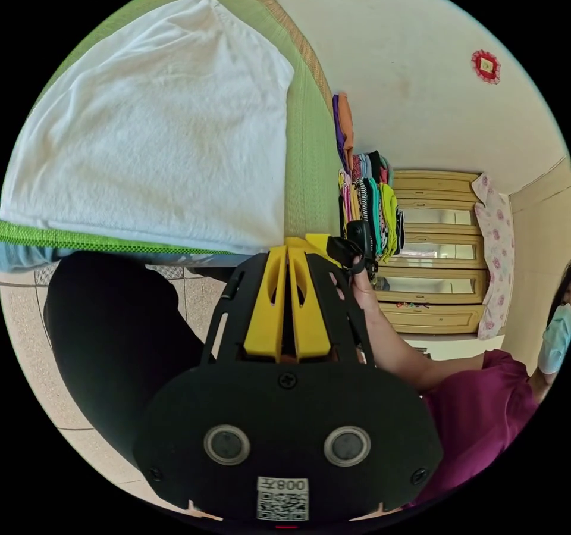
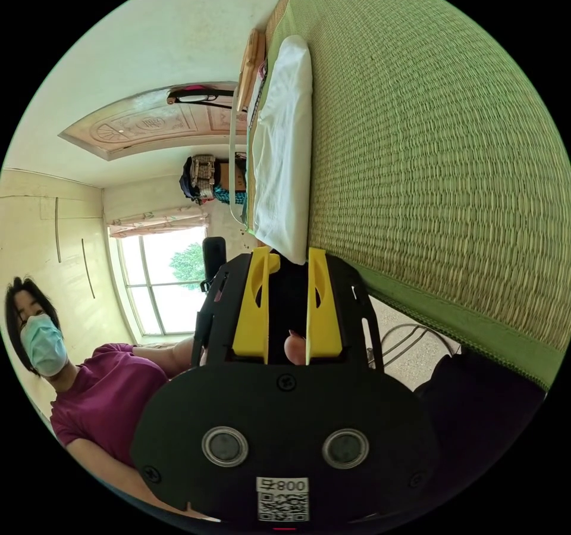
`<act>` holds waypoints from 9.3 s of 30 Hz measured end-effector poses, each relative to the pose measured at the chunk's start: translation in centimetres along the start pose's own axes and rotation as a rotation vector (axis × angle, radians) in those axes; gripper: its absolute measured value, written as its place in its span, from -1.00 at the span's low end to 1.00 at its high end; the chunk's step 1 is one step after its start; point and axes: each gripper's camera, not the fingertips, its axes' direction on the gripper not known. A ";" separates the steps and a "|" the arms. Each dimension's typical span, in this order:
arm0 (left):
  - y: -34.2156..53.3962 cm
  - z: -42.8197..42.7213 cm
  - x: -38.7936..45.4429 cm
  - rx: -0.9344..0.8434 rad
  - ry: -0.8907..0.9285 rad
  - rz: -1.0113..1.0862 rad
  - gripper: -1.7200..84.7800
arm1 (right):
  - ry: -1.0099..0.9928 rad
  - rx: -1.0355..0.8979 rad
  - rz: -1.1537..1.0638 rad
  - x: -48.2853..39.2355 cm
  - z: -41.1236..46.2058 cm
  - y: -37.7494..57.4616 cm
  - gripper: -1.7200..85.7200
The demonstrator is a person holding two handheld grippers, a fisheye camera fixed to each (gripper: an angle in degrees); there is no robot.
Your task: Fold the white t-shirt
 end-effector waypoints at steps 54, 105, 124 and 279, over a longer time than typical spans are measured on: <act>15.1 -17.4 -14.2 0.326 0.150 -0.219 -0.81 | -0.212 0.038 0.042 0.0 4.3 1.1 -0.91; 19.7 -26.6 -26.7 0.520 0.575 -0.477 -0.78 | -0.318 0.096 -0.021 -6.5 4.2 -1.2 -0.91; 16.6 -26.1 -24.4 0.412 0.476 -0.409 -0.75 | -0.101 0.090 0.088 -1.4 4.5 0.0 -0.87; -20.1 66.4 43.8 -0.423 -0.774 0.736 -0.96 | 0.897 0.752 -0.309 -15.4 -35.1 27.7 -0.96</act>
